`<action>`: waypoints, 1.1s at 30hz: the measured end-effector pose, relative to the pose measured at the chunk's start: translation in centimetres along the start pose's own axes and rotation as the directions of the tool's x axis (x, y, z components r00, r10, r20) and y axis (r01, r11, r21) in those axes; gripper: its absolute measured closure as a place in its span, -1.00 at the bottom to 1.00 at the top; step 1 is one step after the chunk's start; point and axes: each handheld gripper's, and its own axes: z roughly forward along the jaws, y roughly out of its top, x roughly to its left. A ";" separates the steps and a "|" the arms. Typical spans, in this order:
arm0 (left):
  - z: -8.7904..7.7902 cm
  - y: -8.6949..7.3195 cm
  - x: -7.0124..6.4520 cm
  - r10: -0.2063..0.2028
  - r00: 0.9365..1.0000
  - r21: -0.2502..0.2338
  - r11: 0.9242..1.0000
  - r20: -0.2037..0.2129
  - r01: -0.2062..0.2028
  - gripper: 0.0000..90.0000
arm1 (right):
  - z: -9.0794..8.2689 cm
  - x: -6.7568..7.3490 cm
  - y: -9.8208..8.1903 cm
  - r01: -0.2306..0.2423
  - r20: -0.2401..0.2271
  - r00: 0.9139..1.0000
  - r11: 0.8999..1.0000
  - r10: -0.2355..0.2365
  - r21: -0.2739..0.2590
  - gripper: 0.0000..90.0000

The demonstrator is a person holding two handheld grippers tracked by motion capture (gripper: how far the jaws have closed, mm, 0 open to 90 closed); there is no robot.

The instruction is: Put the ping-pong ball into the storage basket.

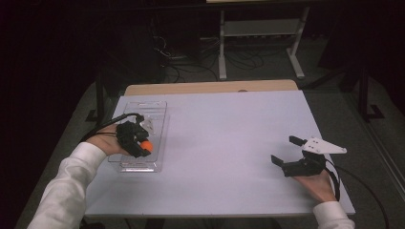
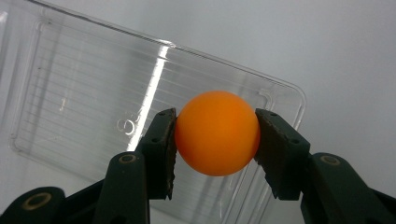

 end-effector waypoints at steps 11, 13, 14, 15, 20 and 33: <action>1.5 -0.2 0.3 -0.019 1.000 -0.009 1.000 0.007 0.019 0.14 | 0.0 0.1 0.0 -0.001 -0.001 1.000 1.000 0.001 0.002 -1.00; 1.6 -0.2 0.4 -0.018 1.000 -0.007 1.000 0.009 0.018 0.14 | 0.0 0.1 0.0 0.001 -0.002 1.000 1.000 -0.001 0.001 -1.00; 1.7 -0.2 0.4 -0.022 1.000 -0.008 1.000 0.009 0.022 0.14 | 0.0 0.1 0.0 0.001 -0.002 1.000 1.000 -0.001 0.001 -1.00; 1.8 -0.2 0.5 -0.019 1.000 -0.007 1.000 0.010 0.019 0.14 | 0.0 0.1 0.0 0.002 -0.002 1.000 1.000 -0.002 0.000 -1.00; 2.2 -0.2 0.7 -0.026 1.000 -0.002 1.000 0.012 0.026 0.14 | 0.0 0.1 0.0 0.001 -0.002 1.000 1.000 -0.001 -0.001 -1.00; 3.1 0.0 1.0 -0.029 0.999 0.002 1.000 0.022 0.029 0.14 | 0.0 0.1 0.0 0.002 -0.004 1.000 1.000 -0.002 -0.002 -1.00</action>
